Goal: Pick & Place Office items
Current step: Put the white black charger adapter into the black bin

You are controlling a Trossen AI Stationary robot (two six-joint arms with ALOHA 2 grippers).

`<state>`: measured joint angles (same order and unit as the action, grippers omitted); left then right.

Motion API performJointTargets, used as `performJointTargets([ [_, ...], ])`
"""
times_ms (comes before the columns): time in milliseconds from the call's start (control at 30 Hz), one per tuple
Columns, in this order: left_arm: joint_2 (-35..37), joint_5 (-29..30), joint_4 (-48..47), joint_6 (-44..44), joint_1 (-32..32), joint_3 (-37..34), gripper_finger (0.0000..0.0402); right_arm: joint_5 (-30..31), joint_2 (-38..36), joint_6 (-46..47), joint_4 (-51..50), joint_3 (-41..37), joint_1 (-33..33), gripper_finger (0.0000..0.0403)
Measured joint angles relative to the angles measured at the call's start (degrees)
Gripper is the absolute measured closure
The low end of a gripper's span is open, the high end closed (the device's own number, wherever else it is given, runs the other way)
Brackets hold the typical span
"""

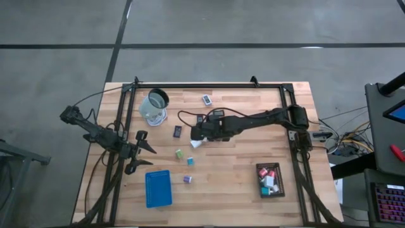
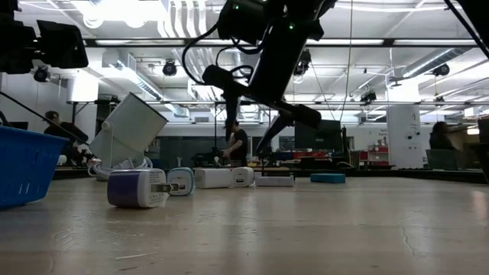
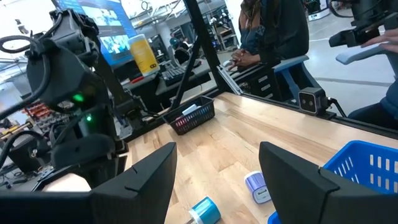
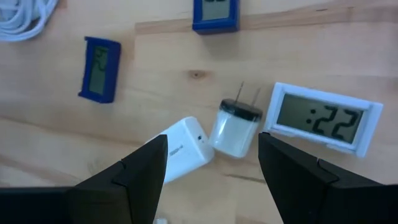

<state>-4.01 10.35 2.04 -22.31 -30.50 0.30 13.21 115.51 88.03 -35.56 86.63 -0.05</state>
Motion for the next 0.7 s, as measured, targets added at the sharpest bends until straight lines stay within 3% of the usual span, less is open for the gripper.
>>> performJointTargets([
  [500,0.0,0.0,0.0,-0.02,0.0,0.0,0.0168,-0.22,-0.03,2.14,2.67,-3.45,-0.01,0.0158],
  [700,0.0,0.0,0.0,0.0,0.0,0.0,0.0168,3.09,-1.24,-3.78,2.93,-3.03,0.63,0.0158],
])
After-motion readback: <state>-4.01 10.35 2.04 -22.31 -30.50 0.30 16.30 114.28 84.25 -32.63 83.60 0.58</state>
